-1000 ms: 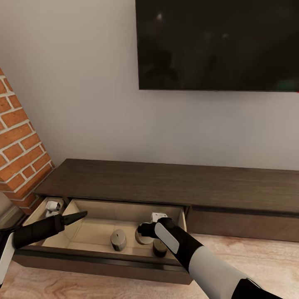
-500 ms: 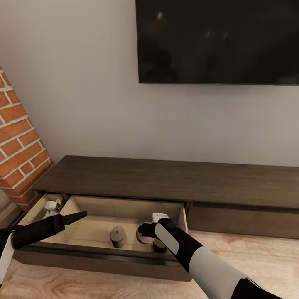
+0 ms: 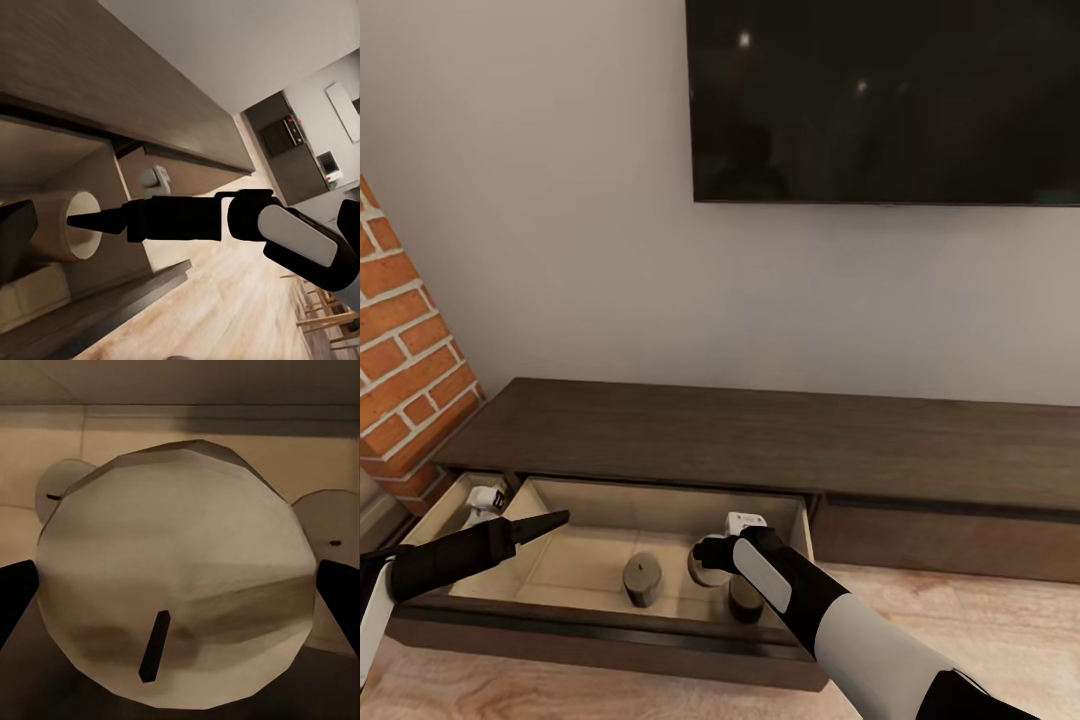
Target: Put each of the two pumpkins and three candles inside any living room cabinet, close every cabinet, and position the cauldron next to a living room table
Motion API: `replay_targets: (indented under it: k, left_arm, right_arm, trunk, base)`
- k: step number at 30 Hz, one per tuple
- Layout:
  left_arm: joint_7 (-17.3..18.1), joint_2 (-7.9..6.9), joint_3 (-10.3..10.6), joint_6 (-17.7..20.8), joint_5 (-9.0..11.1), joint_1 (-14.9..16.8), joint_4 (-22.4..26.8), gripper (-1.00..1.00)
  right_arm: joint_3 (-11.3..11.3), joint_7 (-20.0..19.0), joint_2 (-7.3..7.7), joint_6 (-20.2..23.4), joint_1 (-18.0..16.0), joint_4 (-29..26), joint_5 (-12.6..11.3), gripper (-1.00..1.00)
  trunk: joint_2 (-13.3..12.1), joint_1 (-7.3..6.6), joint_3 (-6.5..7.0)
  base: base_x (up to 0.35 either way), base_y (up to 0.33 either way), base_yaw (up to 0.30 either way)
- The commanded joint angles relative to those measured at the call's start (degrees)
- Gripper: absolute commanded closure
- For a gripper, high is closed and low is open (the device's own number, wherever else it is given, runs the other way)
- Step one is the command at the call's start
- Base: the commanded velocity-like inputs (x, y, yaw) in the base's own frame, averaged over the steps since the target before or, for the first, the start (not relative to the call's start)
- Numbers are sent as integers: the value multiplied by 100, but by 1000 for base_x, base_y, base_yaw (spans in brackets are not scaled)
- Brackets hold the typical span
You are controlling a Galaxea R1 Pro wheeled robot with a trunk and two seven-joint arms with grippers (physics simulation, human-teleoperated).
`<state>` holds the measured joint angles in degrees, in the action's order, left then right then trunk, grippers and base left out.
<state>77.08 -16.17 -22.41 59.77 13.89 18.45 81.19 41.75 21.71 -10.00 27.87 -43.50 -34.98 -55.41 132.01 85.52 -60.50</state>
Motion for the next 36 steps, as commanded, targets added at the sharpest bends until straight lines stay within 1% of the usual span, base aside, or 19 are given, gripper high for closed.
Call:
replay_targets:
  k: [1, 12, 17, 22, 29, 36]
  left_arm:
    - [-1, 0, 0, 0, 0, 0, -2, -100]
    - [-5, 0, 0, 0, -14, 1, -1, -100]
    - [-1, 0, -12, 0, -9, 0, 0, -100]
    - [0, 0, -91, 0, -2, 1, -5, -100]
    - [0, 0, -105, 0, 0, 1, -2, -100]
    - [-1, 0, -106, 0, 0, 1, -6, -100]
  right_arm:
    - [0, 0, 0, -1, 0, 0, -1, 100]
    - [0, 0, 0, 8, 0, 8, -4, 100]
    - [3, 0, 0, 2, 0, 9, -4, 100]
    - [0, 0, 0, 2, 0, 9, -29, 100]
    - [-5, -9, 0, 4, 0, 4, -60, 100]
    - [-3, -52, 0, -192, 5, 5, -69, 100]
  trunk:
    - [0, 0, 0]
    - [0, 0, 0]
    - [201, 110, -90]
    - [401, 220, -179]
    - [682, 373, -305]
    - [963, 527, -431]
  base:
    - [31, 0, 0]
    - [59, 0, 0]
    - [1, 0, 0]
    - [0, 0, 0]
    - [0, 0, 0]
    - [0, 0, 0]
